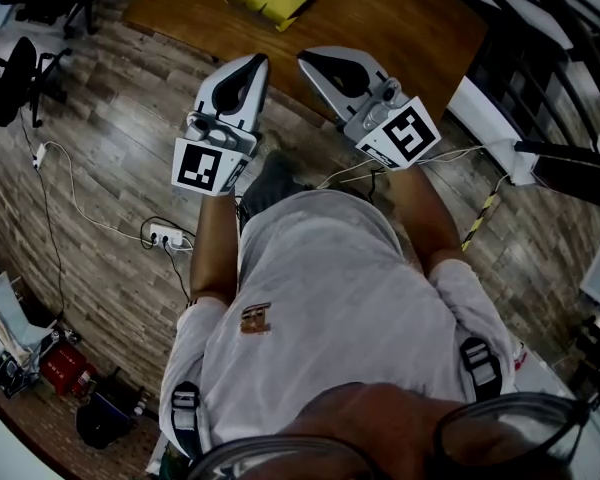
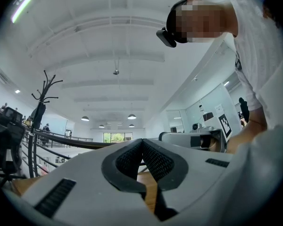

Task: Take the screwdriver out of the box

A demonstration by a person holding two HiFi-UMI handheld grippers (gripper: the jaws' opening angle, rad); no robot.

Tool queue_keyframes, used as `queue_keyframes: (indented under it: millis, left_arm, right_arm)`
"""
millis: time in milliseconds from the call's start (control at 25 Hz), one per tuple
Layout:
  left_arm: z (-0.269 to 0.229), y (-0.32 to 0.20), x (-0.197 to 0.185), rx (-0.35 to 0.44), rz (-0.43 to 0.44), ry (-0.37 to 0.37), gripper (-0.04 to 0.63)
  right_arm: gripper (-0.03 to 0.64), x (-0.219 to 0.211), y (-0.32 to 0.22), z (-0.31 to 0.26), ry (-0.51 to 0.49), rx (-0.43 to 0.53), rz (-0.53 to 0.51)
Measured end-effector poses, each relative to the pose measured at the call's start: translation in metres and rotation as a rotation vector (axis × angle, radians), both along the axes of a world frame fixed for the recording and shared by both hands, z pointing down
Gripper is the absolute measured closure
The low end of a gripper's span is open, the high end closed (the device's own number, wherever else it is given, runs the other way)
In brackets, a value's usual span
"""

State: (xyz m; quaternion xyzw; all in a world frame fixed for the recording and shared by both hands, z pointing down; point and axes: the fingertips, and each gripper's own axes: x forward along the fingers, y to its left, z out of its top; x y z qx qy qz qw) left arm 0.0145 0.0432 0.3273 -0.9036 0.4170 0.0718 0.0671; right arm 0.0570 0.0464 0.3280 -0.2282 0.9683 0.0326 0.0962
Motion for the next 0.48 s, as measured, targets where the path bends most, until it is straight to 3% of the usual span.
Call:
queue_keyframes:
  millis: [480]
  left_arm:
    - [0.004, -0.114, -0.063, -0.010, 0.072, -0.010, 0.577]
  right_arm:
    - [0.584, -0.055, -0.116, 0.007, 0.040, -0.021, 0.090]
